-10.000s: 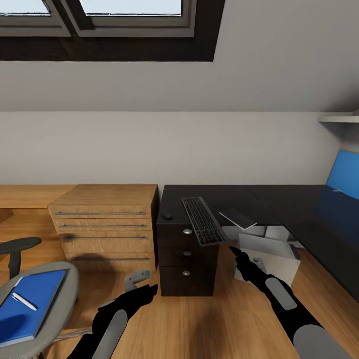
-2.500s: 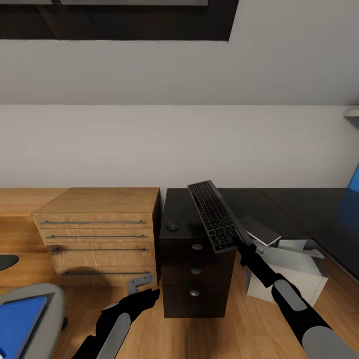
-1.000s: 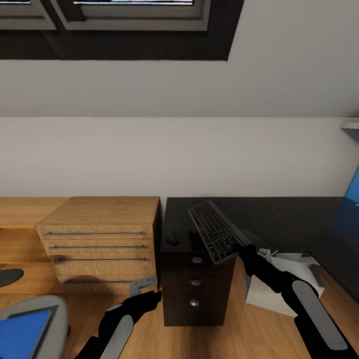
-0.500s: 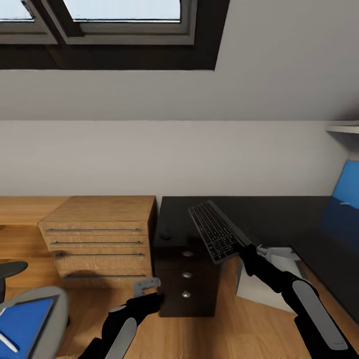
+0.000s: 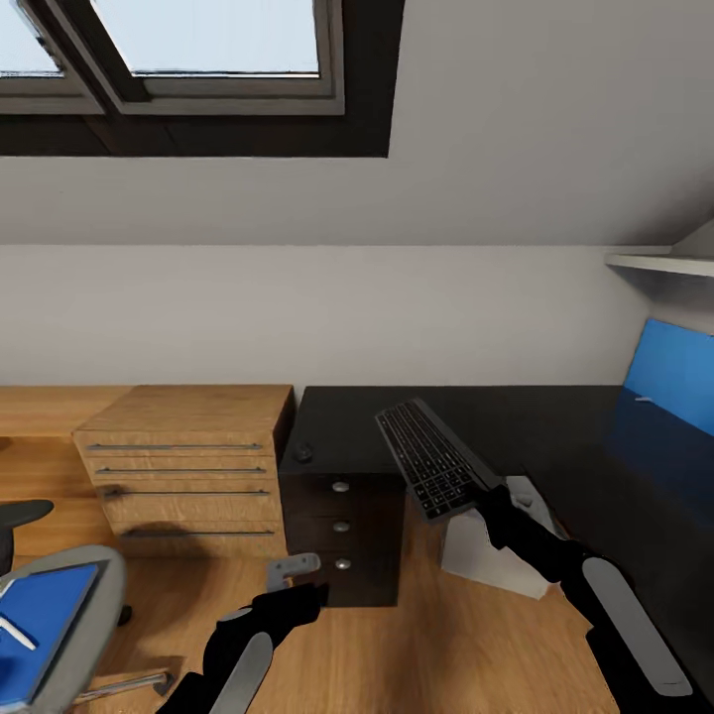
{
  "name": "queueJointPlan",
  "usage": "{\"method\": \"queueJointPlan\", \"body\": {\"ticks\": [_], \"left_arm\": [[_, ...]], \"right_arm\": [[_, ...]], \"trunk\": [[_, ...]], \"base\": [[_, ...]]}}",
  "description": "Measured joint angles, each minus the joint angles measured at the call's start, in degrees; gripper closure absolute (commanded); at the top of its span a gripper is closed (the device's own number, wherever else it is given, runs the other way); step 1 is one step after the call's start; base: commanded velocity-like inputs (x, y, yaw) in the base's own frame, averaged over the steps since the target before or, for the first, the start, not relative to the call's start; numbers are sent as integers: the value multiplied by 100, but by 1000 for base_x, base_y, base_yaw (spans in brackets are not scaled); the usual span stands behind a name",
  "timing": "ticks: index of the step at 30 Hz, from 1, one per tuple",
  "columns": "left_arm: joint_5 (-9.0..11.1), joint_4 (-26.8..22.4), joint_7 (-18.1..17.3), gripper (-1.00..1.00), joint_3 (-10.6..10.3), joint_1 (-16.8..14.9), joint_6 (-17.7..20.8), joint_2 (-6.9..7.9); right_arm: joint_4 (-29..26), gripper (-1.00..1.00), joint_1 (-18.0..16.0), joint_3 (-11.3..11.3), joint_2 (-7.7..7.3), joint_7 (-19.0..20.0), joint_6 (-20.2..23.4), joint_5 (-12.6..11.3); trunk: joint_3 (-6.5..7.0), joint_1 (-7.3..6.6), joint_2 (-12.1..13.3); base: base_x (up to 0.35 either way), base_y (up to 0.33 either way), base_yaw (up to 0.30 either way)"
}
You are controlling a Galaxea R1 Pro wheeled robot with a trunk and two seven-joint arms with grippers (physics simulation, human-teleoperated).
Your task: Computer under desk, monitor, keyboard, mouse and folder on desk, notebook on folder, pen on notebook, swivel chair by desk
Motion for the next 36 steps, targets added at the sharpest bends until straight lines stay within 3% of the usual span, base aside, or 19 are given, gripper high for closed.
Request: {"method": "queueJointPlan", "body": {"ticks": [16, 36], "left_arm": [[5, 0, -8, -100, 8, 0, 1, 0], [9, 0, -17, -100, 45, 0, -7, 8]], "right_arm": [[1, 100, 0, 0, -25, 1, 0, 1], [2, 100, 1, 1, -25, 5, -9, 9]], "trunk": [[288, -351, 642], [647, -790, 1445]], "base": [[-279, -240, 0], [-338, -18, 0]]}}
